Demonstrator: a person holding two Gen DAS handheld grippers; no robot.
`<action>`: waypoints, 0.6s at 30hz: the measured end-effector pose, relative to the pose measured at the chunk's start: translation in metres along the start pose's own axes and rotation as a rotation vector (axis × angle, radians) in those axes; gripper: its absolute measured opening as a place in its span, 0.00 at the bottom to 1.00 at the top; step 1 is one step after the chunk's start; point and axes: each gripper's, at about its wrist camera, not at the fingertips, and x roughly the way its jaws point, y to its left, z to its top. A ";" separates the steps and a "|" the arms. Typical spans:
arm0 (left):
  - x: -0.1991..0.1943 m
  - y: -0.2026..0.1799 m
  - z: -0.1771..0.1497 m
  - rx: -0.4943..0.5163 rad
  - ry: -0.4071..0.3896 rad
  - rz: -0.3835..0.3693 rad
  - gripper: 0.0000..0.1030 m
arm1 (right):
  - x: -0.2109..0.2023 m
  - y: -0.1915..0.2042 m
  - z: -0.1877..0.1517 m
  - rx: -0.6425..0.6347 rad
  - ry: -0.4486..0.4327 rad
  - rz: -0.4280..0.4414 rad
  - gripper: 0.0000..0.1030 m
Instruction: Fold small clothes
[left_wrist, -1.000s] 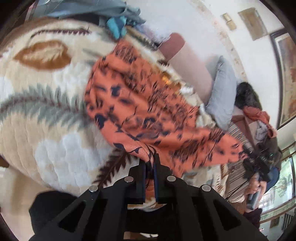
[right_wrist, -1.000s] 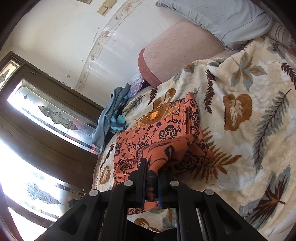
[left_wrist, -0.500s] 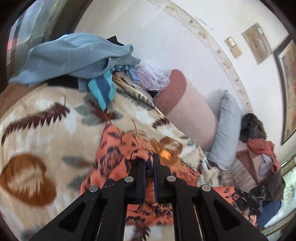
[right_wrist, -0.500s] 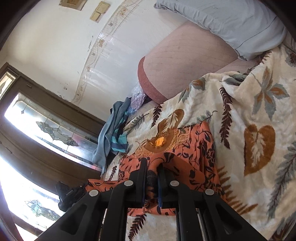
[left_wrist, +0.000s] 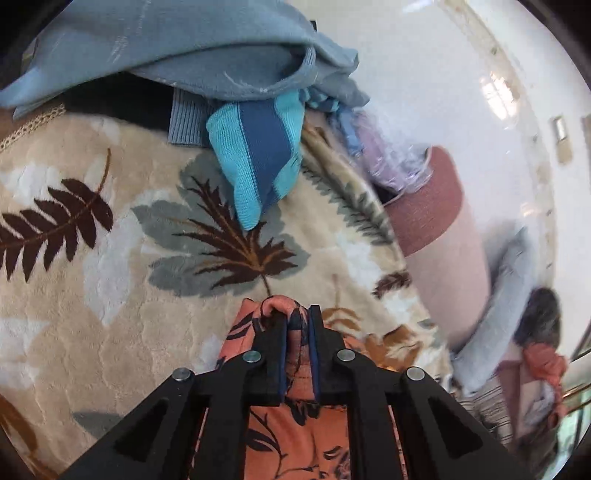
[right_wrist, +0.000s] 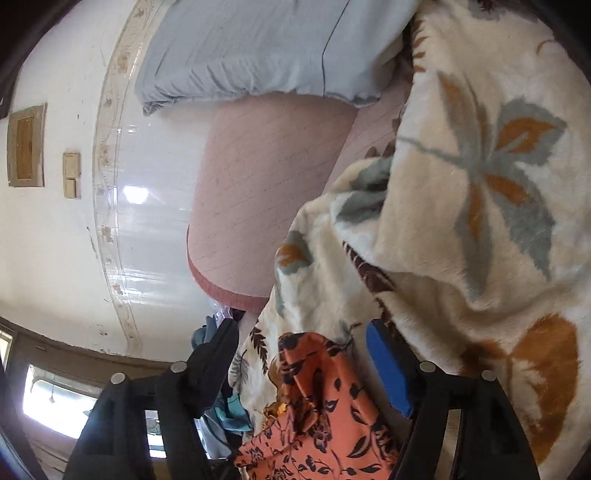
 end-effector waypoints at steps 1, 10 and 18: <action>-0.011 -0.001 -0.001 -0.001 -0.034 -0.007 0.24 | -0.006 0.004 -0.003 -0.056 0.009 -0.016 0.72; -0.089 -0.041 -0.063 0.218 -0.160 0.065 0.71 | 0.039 0.100 -0.155 -0.764 0.374 -0.183 0.49; -0.035 -0.011 -0.128 0.316 0.064 0.244 0.69 | 0.157 0.117 -0.279 -0.861 0.645 -0.220 0.36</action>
